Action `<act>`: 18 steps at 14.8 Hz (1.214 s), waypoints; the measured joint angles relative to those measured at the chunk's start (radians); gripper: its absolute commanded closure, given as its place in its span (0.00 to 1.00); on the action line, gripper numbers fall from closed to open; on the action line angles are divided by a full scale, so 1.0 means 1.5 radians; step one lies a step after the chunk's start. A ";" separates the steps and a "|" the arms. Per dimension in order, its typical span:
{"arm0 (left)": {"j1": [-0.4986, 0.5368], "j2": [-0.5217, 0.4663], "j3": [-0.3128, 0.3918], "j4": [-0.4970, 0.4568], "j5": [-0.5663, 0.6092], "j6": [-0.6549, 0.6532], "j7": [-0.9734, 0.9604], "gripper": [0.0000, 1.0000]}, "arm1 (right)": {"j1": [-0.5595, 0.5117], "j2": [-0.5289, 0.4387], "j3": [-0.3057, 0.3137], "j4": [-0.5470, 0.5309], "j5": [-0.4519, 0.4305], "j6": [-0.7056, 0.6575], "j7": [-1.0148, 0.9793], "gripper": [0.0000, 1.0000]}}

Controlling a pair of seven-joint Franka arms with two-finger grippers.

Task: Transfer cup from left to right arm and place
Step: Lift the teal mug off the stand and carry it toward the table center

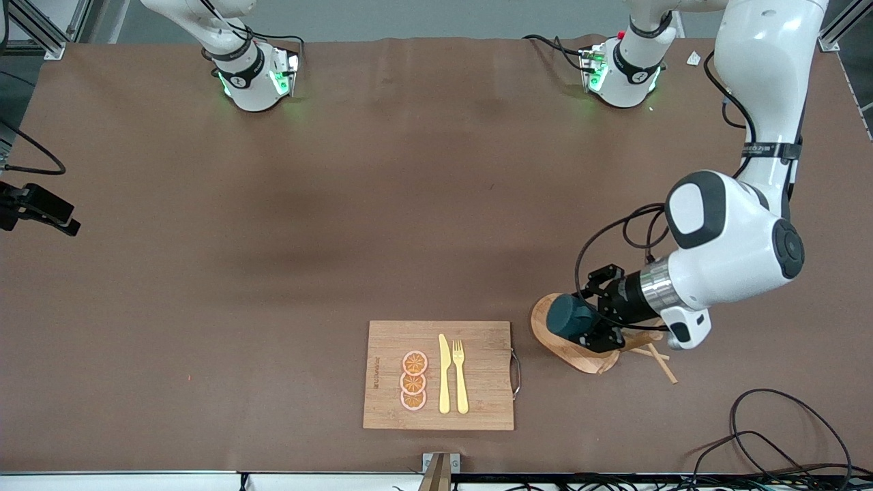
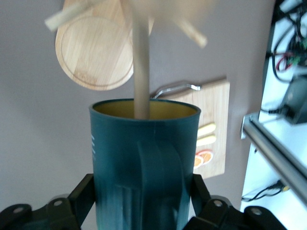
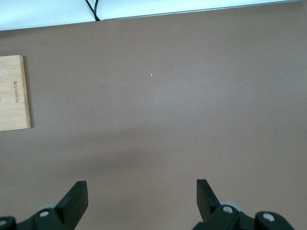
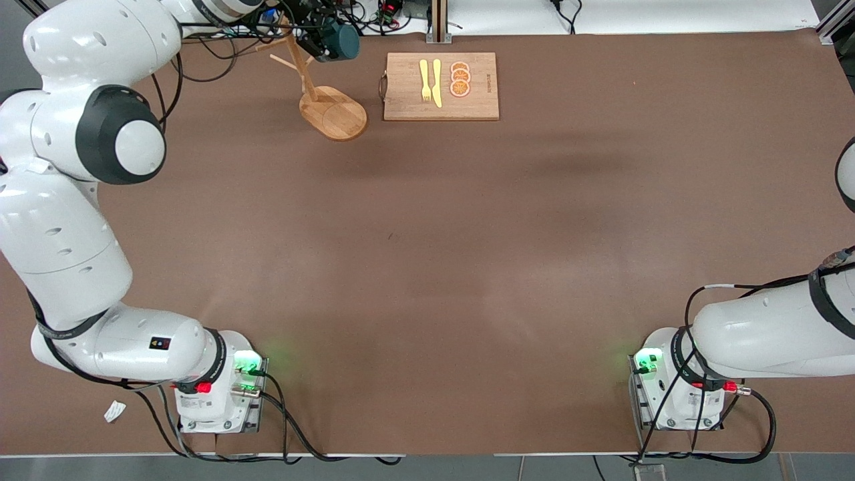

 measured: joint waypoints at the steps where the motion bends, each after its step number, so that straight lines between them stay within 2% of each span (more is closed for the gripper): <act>1: -0.006 -0.010 -0.009 0.001 0.025 -0.003 0.000 0.39 | 0.000 0.000 0.000 0.000 0.000 0.000 0.000 0.00; 4: -0.056 -0.030 -0.031 0.001 0.116 -0.011 -0.011 0.39 | 0.000 0.000 0.000 0.000 0.000 0.000 0.000 0.00; 11: -0.230 -0.029 -0.032 -0.006 0.330 -0.011 -0.076 0.40 | 0.000 0.000 0.000 0.000 0.000 0.000 0.000 0.00; 18: -0.367 0.044 -0.030 -0.014 0.621 -0.011 -0.224 0.40 | 0.002 0.000 0.002 0.002 0.000 0.000 0.000 0.00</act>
